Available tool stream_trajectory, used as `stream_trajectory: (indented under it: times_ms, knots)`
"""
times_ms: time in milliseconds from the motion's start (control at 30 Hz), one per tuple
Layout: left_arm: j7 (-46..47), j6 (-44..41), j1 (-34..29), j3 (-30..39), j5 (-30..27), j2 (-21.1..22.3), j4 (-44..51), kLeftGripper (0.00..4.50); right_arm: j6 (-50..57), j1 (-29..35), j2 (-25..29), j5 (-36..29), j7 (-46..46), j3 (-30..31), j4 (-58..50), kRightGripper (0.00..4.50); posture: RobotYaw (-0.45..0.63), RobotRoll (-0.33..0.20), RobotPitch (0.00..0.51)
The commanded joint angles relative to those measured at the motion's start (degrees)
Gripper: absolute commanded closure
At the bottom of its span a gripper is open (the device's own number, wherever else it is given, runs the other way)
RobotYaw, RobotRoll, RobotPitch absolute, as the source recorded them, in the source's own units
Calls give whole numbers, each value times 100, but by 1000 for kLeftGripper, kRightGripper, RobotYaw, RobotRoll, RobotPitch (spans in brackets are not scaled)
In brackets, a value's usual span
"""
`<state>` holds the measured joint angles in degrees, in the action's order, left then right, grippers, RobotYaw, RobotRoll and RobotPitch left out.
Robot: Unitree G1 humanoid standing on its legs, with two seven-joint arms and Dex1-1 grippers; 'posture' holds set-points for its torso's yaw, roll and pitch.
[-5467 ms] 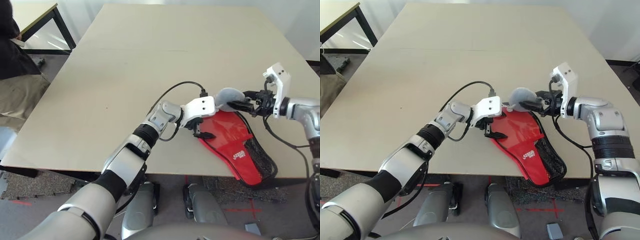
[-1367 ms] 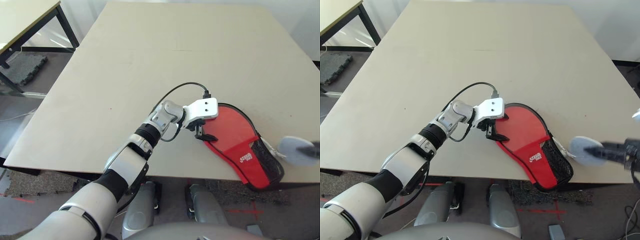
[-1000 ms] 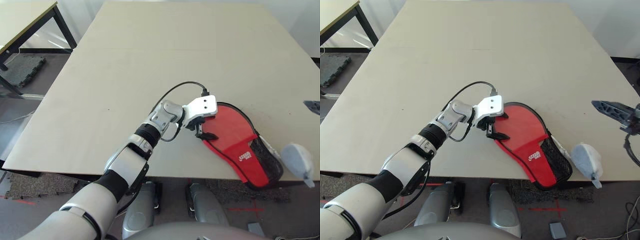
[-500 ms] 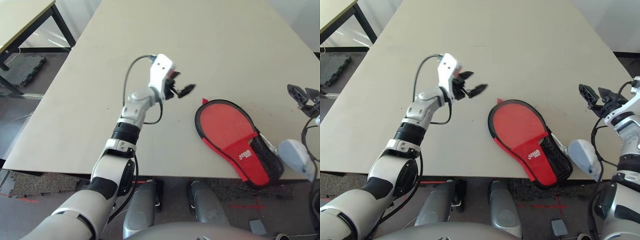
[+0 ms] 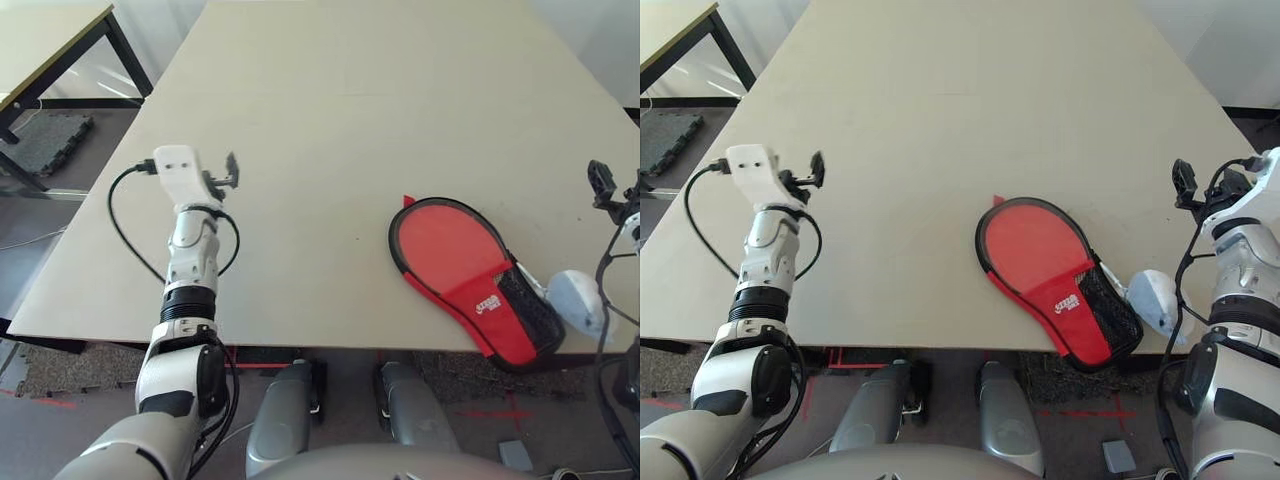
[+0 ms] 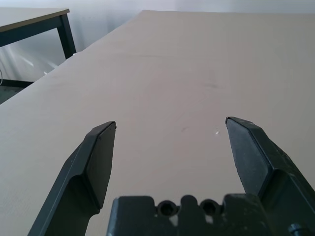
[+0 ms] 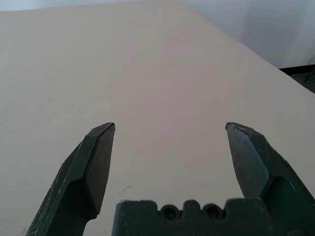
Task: Store the ping-pong paddle in its case and zip it.
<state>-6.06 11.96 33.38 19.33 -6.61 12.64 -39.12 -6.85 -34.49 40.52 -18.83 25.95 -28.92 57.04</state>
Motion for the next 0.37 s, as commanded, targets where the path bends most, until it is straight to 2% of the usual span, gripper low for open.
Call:
stream_trajectory:
  times_ms: [33, 367]
  knots:
    - [-15, 87, -176, -66, -93, -54, -85, 0, -217, -70, -47, 115, -217, 70, 246, 25, -15, 0, 127]
    - [-72, 146, -130, -53, -147, 13, -252, 0, -362, -98, -176, 201, -617, 170, 345, 25, -27, 0, 118]
